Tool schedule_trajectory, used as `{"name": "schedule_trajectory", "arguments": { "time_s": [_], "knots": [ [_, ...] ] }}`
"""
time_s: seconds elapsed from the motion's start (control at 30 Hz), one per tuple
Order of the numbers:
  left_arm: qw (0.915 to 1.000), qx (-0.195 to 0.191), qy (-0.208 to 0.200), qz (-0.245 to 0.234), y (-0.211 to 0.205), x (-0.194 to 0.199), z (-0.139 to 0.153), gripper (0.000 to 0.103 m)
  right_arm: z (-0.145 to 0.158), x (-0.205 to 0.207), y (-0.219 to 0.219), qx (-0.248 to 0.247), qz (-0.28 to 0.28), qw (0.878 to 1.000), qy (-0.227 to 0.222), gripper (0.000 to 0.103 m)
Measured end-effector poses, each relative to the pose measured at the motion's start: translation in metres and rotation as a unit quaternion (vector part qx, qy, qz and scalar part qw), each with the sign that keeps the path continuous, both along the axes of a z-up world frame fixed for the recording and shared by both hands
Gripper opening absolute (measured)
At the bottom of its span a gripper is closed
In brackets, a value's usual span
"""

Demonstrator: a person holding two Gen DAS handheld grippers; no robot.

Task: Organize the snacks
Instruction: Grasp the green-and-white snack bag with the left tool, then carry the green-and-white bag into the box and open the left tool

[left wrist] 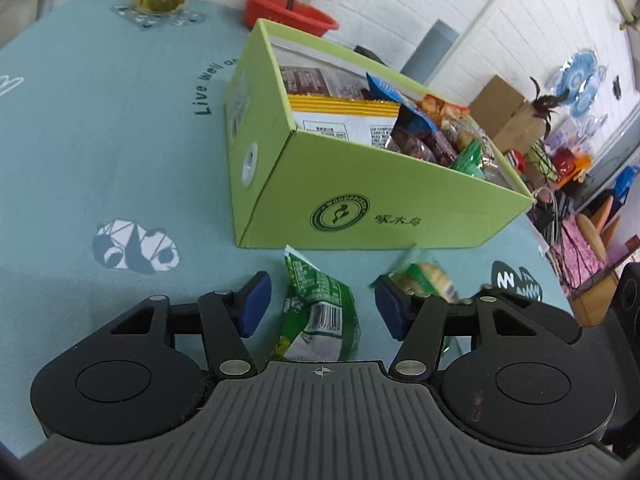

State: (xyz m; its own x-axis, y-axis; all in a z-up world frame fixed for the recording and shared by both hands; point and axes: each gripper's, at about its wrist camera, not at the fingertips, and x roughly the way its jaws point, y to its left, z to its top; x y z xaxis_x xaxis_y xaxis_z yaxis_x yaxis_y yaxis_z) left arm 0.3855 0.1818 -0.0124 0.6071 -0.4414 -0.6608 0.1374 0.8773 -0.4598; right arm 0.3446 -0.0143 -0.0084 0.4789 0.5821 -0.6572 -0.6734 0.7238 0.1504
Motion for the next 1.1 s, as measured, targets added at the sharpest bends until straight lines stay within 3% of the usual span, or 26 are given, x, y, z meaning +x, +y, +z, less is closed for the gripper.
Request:
{"name": "schedule_trajectory", "arguments": {
  "time_s": [0.13, 0.23, 0.3, 0.33, 0.4, 0.47, 0.63, 0.73, 0.93, 1.03, 1.1],
  "knots": [
    [1.0, -0.001, -0.005, 0.004, 0.001, -0.002, 0.002, 0.044, 0.004, -0.01, 0.014, 0.023, 0.017, 1.0, 0.001, 0.093],
    [1.0, 0.008, 0.001, 0.004, -0.001, 0.0, 0.002, 0.044, -0.004, -0.012, 0.039, 0.003, 0.031, 1.0, -0.003, 0.093],
    [0.9997, 0.025, 0.0, 0.008, 0.001, -0.004, 0.003, 0.029, -0.006, -0.013, 0.048, -0.01, 0.028, 0.999, -0.023, 0.087],
    [0.9998, 0.017, 0.008, 0.005, 0.003, -0.007, 0.002, 0.017, -0.005, -0.014, 0.053, -0.022, 0.029, 0.999, -0.032, 0.078],
    [0.9999, 0.013, 0.01, -0.002, 0.003, -0.017, 0.003, 0.013, -0.002, -0.019, 0.059, -0.026, 0.039, 0.998, -0.034, 0.062],
    [0.9998, 0.017, 0.007, 0.001, 0.001, -0.033, 0.005, 0.011, 0.001, -0.027, 0.054, -0.009, 0.05, 0.999, -0.019, 0.059],
    [0.9998, -0.009, 0.009, 0.013, -0.01, -0.072, 0.014, 0.011, 0.009, -0.064, 0.041, -0.007, 0.052, 0.997, -0.047, 0.059],
    [0.9997, -0.012, -0.019, 0.011, -0.02, -0.076, 0.04, 0.011, 0.032, -0.069, 0.034, -0.005, 0.041, 0.995, -0.087, 0.061],
    [0.9942, -0.004, -0.107, -0.003, -0.033, -0.023, 0.117, 0.011, 0.097, -0.016, 0.02, -0.008, 0.024, 0.986, -0.164, 0.064],
    [0.9932, 0.009, -0.116, 0.001, -0.035, 0.022, 0.131, 0.012, 0.107, 0.032, 0.029, -0.021, 0.016, 0.986, -0.162, 0.064],
    [0.9952, 0.004, -0.097, 0.011, -0.03, 0.056, 0.123, 0.012, 0.101, 0.064, 0.032, -0.026, 0.011, 0.99, -0.138, 0.063]
  ]
}}
